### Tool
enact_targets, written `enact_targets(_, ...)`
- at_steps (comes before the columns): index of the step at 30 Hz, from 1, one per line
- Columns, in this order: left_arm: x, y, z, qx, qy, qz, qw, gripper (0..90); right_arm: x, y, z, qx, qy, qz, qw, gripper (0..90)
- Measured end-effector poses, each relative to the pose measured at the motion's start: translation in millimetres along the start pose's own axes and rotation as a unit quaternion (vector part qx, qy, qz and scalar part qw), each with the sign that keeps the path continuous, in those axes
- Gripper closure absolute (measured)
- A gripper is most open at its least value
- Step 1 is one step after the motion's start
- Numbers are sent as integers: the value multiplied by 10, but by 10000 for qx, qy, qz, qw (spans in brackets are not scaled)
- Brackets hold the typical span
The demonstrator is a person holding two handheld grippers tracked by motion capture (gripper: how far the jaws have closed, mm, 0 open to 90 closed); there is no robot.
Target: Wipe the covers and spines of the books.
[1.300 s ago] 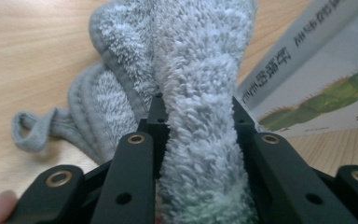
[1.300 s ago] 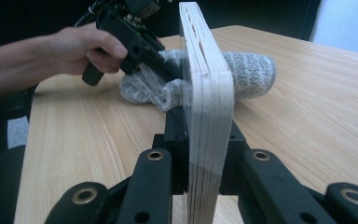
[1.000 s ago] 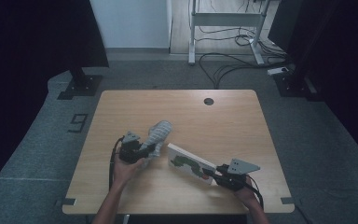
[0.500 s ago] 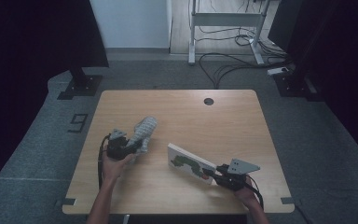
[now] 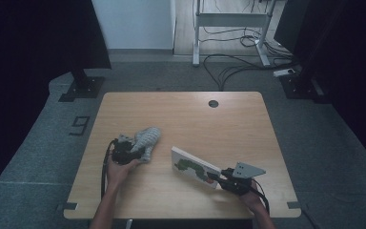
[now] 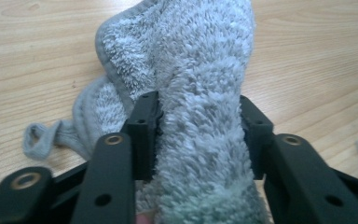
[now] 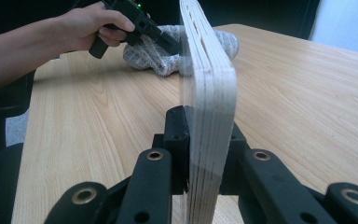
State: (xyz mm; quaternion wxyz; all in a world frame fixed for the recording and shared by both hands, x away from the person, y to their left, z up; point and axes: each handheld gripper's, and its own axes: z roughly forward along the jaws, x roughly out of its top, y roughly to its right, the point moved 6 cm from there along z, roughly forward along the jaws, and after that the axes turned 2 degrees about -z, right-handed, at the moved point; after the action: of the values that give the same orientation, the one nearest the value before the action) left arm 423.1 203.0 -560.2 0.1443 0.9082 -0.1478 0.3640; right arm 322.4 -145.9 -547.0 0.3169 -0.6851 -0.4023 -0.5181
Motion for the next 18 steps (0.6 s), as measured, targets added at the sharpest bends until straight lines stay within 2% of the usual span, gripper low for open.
enact_targets(4,37,-27,-62,193,166,-78,9996,364,-1,0,0,1,-2,0,10000,778)
enact_targets(6,89,-2,-152,225,411,-79,9989,314,-1,0,1,1,-4,-1,10000,778)
enact_targets(7,118,28,-206,172,540,-70,9984,308,-1,0,1,2,-5,0,10000,778)
enact_targets(9,173,126,-291,-12,688,29,9976,300,-1,1,1,3,-6,1,10000,778)
enact_targets(11,209,275,-338,-306,752,213,9965,292,-1,1,1,2,-6,2,10000,778)
enact_targets(13,218,443,-345,-590,698,450,9948,284,-2,0,0,-4,-17,-10,10000,777)
enact_targets(15,205,616,-321,-866,620,715,9917,277,-1,-1,0,-10,-20,-16,10000,777)
enact_targets(16,189,721,-294,-1021,564,860,9894,275,-1,-1,0,-12,-23,-24,10000,776)
enact_targets(18,155,858,-248,-1271,452,1022,9856,272,0,-1,1,-18,-21,-30,10000,773)
